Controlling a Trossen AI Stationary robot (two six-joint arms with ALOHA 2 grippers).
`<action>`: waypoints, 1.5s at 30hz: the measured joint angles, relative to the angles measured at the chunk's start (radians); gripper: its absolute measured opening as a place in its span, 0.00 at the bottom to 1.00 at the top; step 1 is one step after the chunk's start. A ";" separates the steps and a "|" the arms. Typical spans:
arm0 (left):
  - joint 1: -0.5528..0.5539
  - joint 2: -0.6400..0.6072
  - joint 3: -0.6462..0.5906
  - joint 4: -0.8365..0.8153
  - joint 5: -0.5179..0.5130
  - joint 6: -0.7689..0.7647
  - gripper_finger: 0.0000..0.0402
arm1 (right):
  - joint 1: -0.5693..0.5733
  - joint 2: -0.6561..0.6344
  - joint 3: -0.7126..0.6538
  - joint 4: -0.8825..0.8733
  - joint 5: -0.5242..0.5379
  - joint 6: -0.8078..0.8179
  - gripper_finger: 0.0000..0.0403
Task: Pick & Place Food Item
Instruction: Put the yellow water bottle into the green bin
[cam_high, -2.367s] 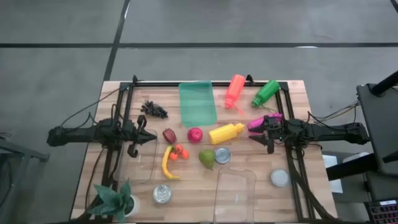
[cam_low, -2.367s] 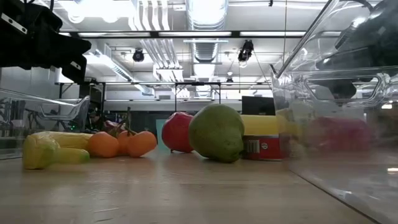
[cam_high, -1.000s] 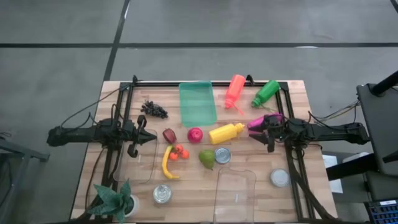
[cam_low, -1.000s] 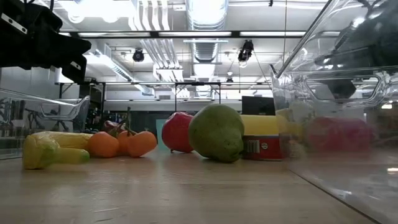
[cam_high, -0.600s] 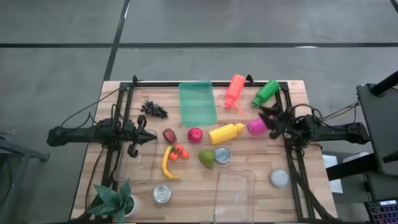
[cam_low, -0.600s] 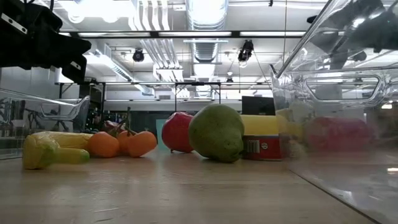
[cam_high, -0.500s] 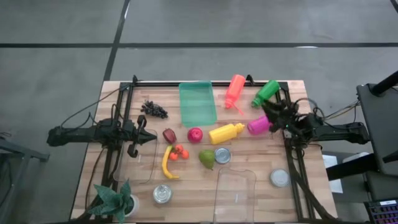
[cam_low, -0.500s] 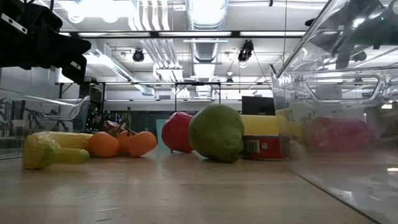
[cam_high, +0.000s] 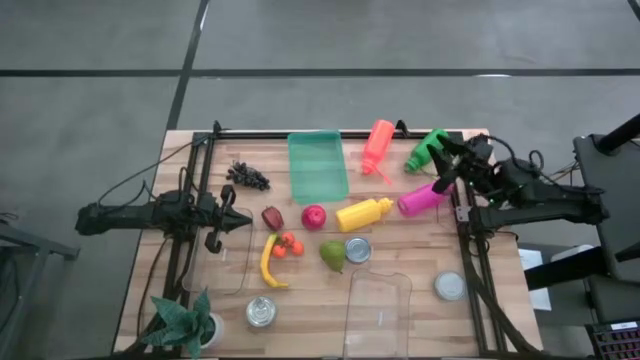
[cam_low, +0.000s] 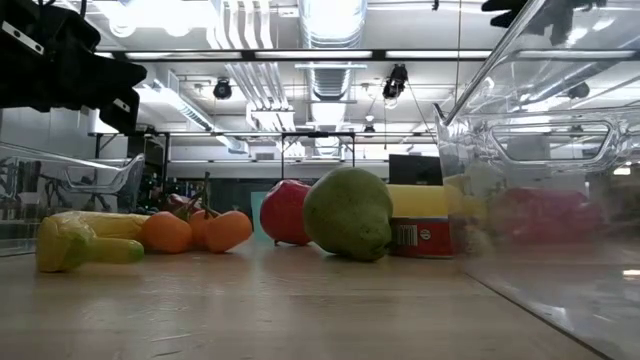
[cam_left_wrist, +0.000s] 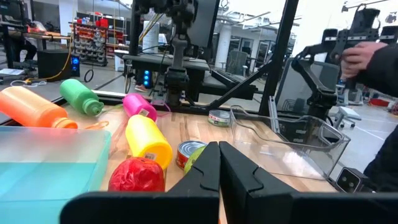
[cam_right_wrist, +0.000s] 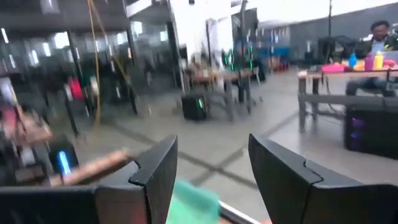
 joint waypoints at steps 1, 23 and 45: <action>0.000 0.000 0.000 0.000 0.000 0.000 0.00 | 0.000 0.025 0.045 -0.075 -0.003 0.012 0.48; 0.000 0.000 0.000 0.000 0.000 0.000 0.00 | -0.065 0.395 0.403 -0.803 -0.432 -0.025 0.48; 0.000 0.000 0.000 0.000 0.000 0.000 0.00 | -0.316 0.378 -0.007 -0.400 -0.882 -0.363 0.48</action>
